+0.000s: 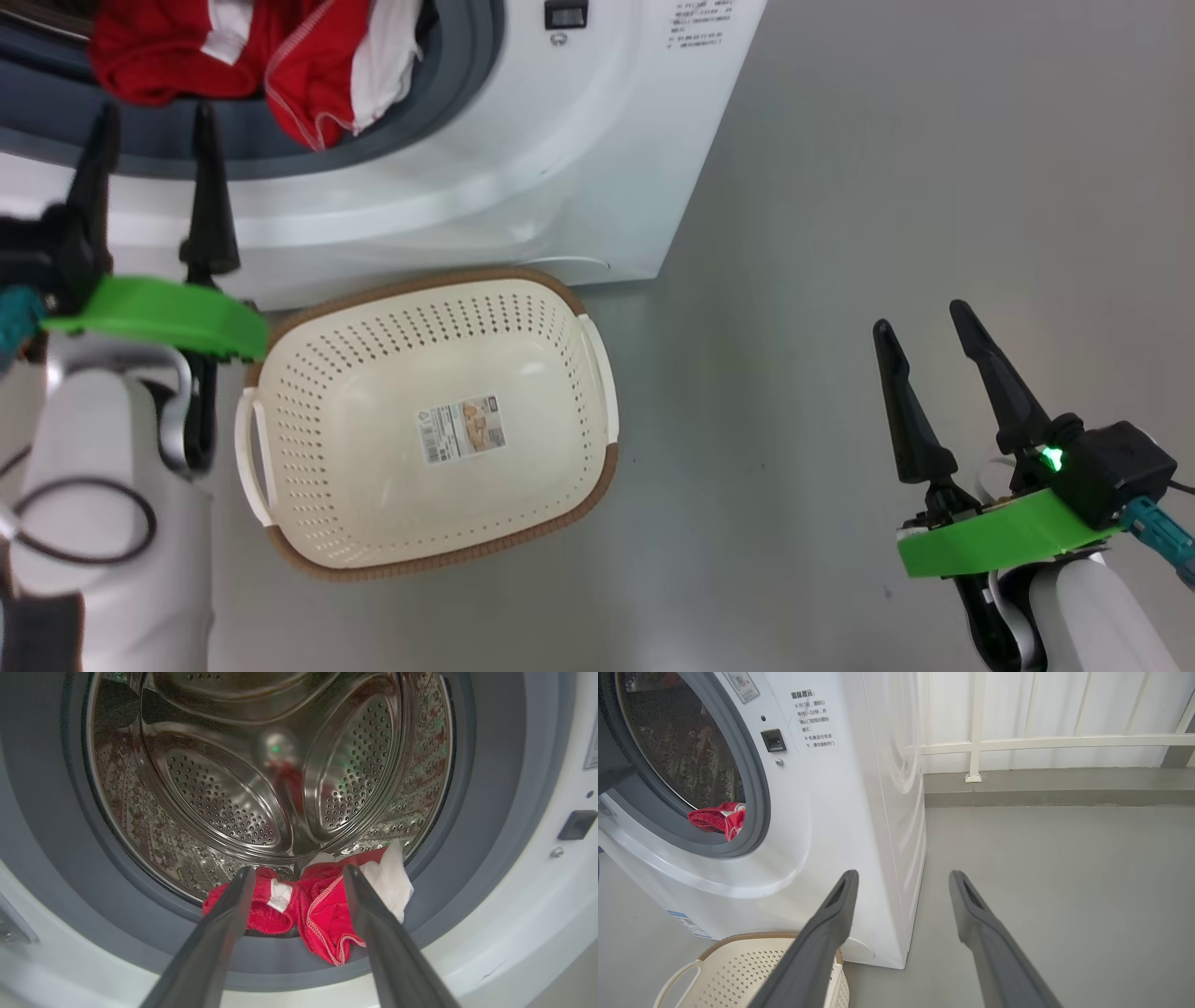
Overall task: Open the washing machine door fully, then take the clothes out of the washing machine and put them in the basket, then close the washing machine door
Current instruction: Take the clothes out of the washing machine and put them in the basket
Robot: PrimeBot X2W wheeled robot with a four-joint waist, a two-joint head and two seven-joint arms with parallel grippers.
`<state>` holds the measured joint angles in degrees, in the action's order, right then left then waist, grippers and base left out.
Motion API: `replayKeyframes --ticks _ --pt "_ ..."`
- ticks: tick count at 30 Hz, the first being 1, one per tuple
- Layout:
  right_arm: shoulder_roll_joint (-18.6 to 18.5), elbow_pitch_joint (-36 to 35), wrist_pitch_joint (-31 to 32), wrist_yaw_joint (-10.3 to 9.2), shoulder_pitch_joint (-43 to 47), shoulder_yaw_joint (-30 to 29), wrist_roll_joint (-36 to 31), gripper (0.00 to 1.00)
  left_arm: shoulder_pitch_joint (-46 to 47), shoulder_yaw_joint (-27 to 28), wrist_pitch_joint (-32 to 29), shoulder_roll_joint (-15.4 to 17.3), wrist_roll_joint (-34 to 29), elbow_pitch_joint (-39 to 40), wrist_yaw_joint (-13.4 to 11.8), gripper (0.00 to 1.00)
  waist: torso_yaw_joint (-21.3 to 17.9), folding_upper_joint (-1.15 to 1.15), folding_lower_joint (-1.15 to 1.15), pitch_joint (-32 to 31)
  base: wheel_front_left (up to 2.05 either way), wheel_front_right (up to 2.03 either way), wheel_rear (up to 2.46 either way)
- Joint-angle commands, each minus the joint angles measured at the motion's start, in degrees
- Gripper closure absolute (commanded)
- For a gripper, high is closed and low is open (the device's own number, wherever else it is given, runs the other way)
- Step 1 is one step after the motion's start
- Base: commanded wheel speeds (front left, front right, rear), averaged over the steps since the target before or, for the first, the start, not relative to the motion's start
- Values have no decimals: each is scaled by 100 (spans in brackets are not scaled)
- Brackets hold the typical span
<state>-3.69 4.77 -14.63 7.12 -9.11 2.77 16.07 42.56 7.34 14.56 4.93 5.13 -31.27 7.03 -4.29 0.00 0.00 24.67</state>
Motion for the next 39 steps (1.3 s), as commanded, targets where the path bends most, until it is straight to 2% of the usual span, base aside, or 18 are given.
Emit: replayKeyframes --ticks 1,11,23,28,39 --pt "-62 -159 -37 36 -120 162 -29 0 275 166 44 255 44 -111 -18 0 -81 0 0 207 0 0 0" --pt "-39 -164 -37 36 -321 294 7 0 1764 -4 -18 528 28 -1599 -24 0 -218 0 0 663 0 0 0" --pt "3 -148 -37 36 -408 399 66 0 2885 -88 -176 820 126 -2830 -9 0 -464 0 0 963 0 0 0" --pt "17 -148 -37 36 -370 450 99 0 3289 -102 -479 866 190 -3339 -35 0 -553 0 0 1069 0 0 0" --pt "5 -103 -37 36 -251 642 186 0 3769 -587 -1103 1208 -282 -4025 -617 0 -781 0 0 1163 0 0 0"
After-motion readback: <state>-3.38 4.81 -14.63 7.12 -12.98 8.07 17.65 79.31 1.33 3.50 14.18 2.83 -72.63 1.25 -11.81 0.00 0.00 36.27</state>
